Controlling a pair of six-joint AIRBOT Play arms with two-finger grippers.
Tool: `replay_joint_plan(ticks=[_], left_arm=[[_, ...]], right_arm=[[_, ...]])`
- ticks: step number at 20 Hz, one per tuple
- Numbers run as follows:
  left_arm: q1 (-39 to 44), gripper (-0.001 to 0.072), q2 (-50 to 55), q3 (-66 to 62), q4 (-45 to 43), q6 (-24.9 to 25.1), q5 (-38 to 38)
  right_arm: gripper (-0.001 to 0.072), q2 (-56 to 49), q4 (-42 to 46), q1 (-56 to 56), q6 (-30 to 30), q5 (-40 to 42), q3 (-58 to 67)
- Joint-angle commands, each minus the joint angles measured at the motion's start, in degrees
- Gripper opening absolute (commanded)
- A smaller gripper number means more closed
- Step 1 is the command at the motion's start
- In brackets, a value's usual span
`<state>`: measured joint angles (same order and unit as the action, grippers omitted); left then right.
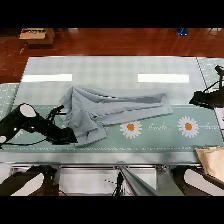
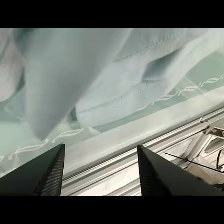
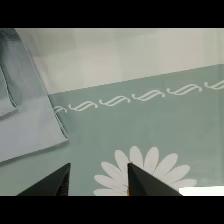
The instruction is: Fold the shirts.
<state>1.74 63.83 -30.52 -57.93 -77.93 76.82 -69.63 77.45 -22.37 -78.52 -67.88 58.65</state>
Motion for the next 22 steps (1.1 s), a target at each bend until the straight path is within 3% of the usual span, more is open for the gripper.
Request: replay_joint_plan(ticks=[1, 8, 12, 13, 14, 15, 19, 21, 22], left_arm=[[3.34, 0.0531, 1.42, 0.02, -0.09, -1.62, -2.34], [3.30, 0.0530, 1.73, 1.81, -1.81, -4.90, -8.59], [3.78, 0.0518, 1.75, 6.16, 4.52, -4.20, -14.29], [4.63, 0.0487, 1.75, 6.27, 4.85, -4.52, -16.04], [5.38, 0.0362, 1.73, 6.25, 5.44, -5.62, -18.25], [5.92, 0.0309, 1.73, 6.25, 5.75, -6.95, -20.52], [6.25, 0.0304, 1.73, 6.25, 5.70, -10.32, -25.68], [6.25, 0.0095, 1.73, 6.25, 5.68, -10.21, -25.59], [6.25, 0.0031, 1.73, 6.25, 5.68, -9.97, -25.35]], right_arm=[[0.0447, 0.02, -0.02, -0.02, 0.26, -0.02, 0.02], [0.0447, 0.02, -0.04, -0.02, 0.46, 0.15, 0.02], [0.0447, 0.02, -0.04, -0.02, 0.44, 0.15, 0.02], [0.0447, 0.02, -0.04, -0.02, 0.44, 0.17, 0.02], [0.0447, 0.02, -0.04, -0.02, 0.42, 0.11, 0.02], [0.0447, 0.02, -0.09, -0.02, 0.42, 0.04, 0.02], [0.0447, 0.02, -0.50, -0.02, 0.42, -0.11, 0.02], [0.0447, 0.02, -0.50, -0.02, 0.42, 0.09, 0.02], [0.0446, 0.02, -0.50, -0.02, 0.42, 0.11, 0.02]])
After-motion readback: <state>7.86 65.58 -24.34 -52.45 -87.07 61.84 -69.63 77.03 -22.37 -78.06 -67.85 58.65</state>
